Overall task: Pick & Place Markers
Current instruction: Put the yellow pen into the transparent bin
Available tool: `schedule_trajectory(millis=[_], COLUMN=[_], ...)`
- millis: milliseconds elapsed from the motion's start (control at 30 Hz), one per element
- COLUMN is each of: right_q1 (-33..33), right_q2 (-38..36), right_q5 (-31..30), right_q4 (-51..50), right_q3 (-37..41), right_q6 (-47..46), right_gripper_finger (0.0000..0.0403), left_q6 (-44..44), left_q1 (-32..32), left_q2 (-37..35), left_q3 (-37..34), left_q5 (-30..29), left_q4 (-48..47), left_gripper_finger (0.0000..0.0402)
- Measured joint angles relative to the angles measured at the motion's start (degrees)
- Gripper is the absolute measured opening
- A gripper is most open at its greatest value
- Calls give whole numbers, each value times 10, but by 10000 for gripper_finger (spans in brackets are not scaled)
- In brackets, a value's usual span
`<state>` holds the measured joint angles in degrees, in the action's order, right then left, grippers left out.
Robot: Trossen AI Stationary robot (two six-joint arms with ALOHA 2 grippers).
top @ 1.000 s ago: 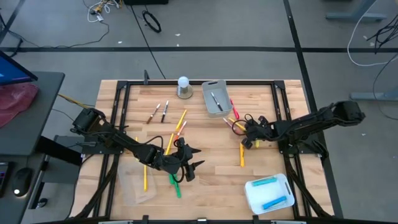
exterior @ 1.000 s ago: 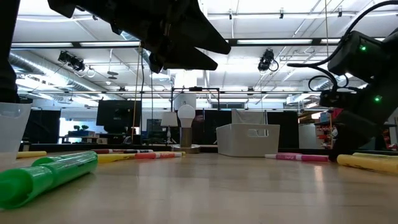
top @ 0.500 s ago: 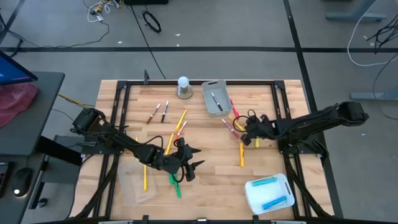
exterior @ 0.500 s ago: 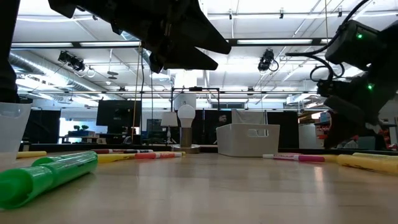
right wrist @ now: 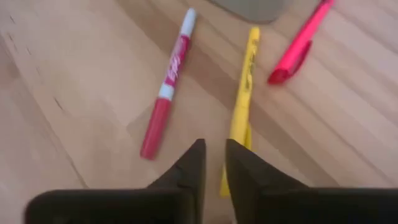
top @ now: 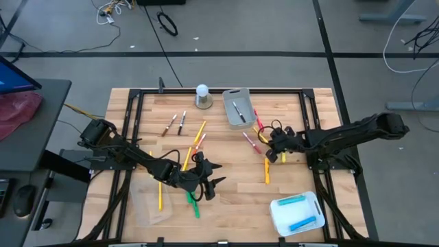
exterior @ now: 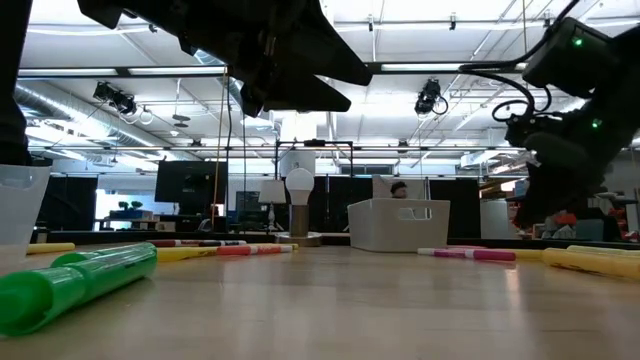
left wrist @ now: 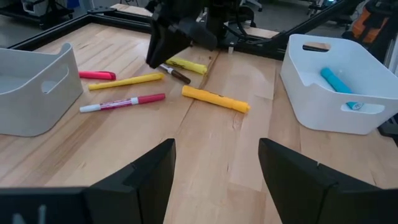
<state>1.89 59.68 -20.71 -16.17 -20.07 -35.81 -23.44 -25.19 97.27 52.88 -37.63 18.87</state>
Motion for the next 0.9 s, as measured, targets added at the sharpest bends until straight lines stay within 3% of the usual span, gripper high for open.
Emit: schedule_trajectory(millis=[200,300,500,900], right_q1=[0,0,-4,-39], right_q2=[0,0,14,133], right_q5=[-57,-68,-65,-43], right_q4=[161,238,306,361], right_q3=[76,114,148,147], right_q6=[20,33,48,49], right_gripper_finger=[151,166,155,115], left_q6=[0,0,0,0], left_q1=[0,0,0,4], left_q2=[0,0,0,0], left_q3=[0,0,0,0], left_q5=[0,0,0,0], left_q4=[0,0,0,0], left_gripper_finger=[236,236,236,236])
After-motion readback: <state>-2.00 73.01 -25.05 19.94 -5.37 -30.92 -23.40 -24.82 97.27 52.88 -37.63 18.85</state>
